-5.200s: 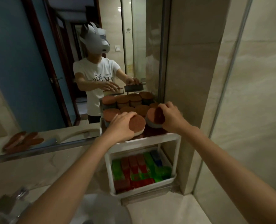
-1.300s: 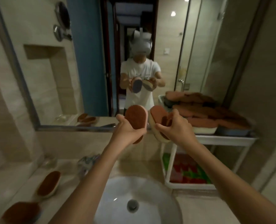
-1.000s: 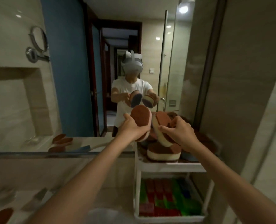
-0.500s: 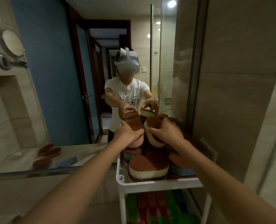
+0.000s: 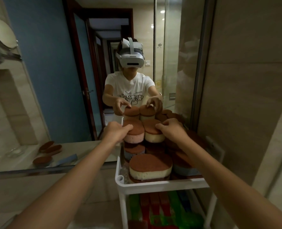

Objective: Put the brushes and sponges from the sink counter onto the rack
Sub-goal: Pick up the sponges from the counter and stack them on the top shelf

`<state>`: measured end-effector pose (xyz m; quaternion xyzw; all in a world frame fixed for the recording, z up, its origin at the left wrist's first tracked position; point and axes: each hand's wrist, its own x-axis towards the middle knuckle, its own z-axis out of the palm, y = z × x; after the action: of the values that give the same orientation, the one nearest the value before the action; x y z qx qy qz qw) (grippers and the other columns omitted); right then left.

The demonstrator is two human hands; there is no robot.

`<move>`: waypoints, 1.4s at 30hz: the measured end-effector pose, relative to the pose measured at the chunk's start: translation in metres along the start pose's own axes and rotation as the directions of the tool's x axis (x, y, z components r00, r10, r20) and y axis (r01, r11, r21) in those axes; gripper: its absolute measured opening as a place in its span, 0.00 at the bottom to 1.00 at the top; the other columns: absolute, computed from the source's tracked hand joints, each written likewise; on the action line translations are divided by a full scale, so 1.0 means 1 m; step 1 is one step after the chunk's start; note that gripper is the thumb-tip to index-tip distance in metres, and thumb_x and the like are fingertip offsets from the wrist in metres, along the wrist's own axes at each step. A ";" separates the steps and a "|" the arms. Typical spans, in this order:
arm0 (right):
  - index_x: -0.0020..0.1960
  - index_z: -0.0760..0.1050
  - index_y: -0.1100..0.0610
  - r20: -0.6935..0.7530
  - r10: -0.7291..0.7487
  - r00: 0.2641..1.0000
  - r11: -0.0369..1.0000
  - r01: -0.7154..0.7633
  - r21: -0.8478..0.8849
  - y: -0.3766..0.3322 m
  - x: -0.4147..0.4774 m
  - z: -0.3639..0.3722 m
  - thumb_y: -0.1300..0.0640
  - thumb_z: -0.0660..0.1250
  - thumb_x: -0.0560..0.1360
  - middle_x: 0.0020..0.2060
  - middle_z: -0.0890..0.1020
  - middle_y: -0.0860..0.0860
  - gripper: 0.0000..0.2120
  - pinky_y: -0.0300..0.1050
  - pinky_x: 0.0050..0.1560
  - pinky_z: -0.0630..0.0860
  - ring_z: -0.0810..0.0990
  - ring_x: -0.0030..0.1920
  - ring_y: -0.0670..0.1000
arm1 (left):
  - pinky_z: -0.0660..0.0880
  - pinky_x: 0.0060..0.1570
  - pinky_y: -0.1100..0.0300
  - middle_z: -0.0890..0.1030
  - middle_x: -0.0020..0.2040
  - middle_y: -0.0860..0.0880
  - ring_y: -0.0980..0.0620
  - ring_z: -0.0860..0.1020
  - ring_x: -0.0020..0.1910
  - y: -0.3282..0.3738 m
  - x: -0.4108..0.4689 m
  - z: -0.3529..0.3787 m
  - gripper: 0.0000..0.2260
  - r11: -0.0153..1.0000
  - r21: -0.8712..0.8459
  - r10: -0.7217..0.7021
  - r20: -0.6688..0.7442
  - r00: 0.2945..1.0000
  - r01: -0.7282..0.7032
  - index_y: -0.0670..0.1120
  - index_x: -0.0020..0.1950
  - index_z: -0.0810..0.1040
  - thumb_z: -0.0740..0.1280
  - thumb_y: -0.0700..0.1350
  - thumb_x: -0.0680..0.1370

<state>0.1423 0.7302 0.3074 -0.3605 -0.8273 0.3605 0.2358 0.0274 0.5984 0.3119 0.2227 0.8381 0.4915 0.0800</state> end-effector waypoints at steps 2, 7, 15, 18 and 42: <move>0.52 0.80 0.62 0.028 -0.001 1.000 1.000 0.001 -0.005 0.000 -0.004 0.004 0.49 0.64 0.75 0.48 0.83 0.58 0.17 0.47 0.44 0.74 0.82 0.48 0.57 | 0.74 0.48 0.54 0.73 0.32 0.49 0.51 0.73 0.35 -0.005 -0.003 -0.003 0.14 1.000 0.013 -0.007 0.011 1.000 0.007 0.46 0.31 0.71 0.68 0.48 0.74; 0.62 0.71 0.59 0.029 -0.032 0.999 0.998 0.033 -0.044 0.003 -0.013 0.008 0.50 0.63 0.77 0.56 0.79 0.56 0.18 0.45 0.48 0.73 0.78 0.55 0.55 | 0.76 0.57 0.47 0.76 0.42 0.45 0.47 0.77 0.46 -0.019 -0.008 0.000 0.11 1.000 -0.017 -0.020 0.035 0.999 0.020 0.45 0.36 0.73 0.68 0.49 0.75; 0.66 0.68 0.56 -0.079 -0.083 0.993 0.997 0.082 -0.017 0.008 -0.023 0.000 0.51 0.63 0.76 0.58 0.78 0.55 0.20 0.47 0.54 0.75 0.78 0.57 0.54 | 0.72 0.52 0.55 0.71 0.50 0.48 0.47 0.74 0.56 -0.012 -0.015 0.008 0.18 1.000 -0.004 0.021 -0.001 1.000 -0.021 0.41 0.61 0.73 0.66 0.50 0.76; 0.65 0.68 0.57 -0.056 -0.100 0.993 0.995 0.098 -0.031 0.011 -0.026 0.002 0.51 0.63 0.77 0.57 0.79 0.55 0.18 0.43 0.48 0.73 0.79 0.56 0.54 | 0.72 0.56 0.54 0.75 0.56 0.46 0.44 0.74 0.60 -0.014 -0.014 0.010 0.18 0.999 0.034 0.021 -0.006 1.000 -0.021 0.41 0.61 0.73 0.66 0.51 0.76; 0.68 0.70 0.55 0.031 -0.281 0.959 0.943 0.282 -0.177 0.018 -0.032 0.006 0.46 0.61 0.78 0.63 0.77 0.55 0.22 0.44 0.60 0.72 0.76 0.63 0.54 | 0.66 0.38 0.58 0.68 0.28 0.49 0.48 0.71 0.34 -0.024 -0.012 0.011 0.19 0.999 0.028 -0.019 -0.011 1.000 0.019 0.47 0.27 0.63 0.64 0.48 0.76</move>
<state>0.1664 0.7114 0.2854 -0.2573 -0.9002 0.2478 0.2491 0.0349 0.5911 0.2844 0.2132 0.8475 0.4800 0.0772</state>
